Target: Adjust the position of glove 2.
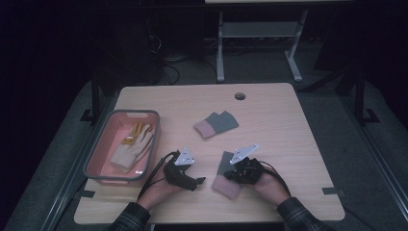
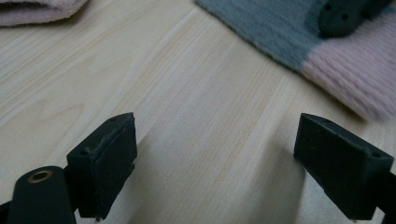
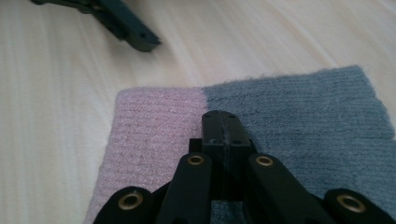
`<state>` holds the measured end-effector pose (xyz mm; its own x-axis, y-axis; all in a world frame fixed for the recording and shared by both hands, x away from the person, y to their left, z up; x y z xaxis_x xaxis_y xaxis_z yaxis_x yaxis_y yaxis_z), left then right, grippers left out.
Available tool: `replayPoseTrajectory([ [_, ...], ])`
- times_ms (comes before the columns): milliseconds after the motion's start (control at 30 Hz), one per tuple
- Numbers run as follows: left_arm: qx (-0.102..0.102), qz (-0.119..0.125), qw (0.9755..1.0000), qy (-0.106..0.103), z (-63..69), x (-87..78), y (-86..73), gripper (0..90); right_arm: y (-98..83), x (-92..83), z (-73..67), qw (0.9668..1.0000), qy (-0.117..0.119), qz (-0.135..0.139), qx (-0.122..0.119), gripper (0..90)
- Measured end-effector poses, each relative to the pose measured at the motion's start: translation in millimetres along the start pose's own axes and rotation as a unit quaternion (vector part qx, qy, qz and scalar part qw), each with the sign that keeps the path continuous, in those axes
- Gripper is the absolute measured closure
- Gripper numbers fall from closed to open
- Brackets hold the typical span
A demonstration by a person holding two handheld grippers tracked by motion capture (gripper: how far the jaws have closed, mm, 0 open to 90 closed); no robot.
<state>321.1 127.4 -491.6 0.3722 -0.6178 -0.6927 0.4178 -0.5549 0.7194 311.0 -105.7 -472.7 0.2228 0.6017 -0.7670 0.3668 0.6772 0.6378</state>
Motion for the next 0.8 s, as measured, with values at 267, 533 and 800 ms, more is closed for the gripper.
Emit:
replayPoseTrajectory([
  [267, 0.001, 0.000, 1.0000, 0.000, -0.1, 0.0, 0.1, 12.5, 0.3, -6.8, 2.0, 0.9997, -0.009, 0.020, -0.006, 87.5],
  [533, 0.003, -0.001, 1.0000, -0.001, -0.5, 0.2, 0.3, 12.5, -25.6, -33.8, 37.9, 0.9972, -0.049, 0.038, 0.041, 65.2],
  [800, 0.003, -0.002, 1.0000, -0.001, -0.7, 0.3, 0.6, 12.3, -65.9, -59.3, 64.4, 0.9883, -0.097, 0.047, 0.108, 35.0],
])
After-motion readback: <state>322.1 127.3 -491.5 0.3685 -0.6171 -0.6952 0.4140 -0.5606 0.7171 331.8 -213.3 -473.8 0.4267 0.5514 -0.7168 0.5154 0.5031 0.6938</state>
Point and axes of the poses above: each handheld gripper's, and its own axes: x roughly forward along the jaws, y roughly out of its top, z roughly to its right, the point moved 2 cm from there along x, roughly forward along the jaws, and after that the axes turned 4 degrees about -x, right-handed, at the moved point
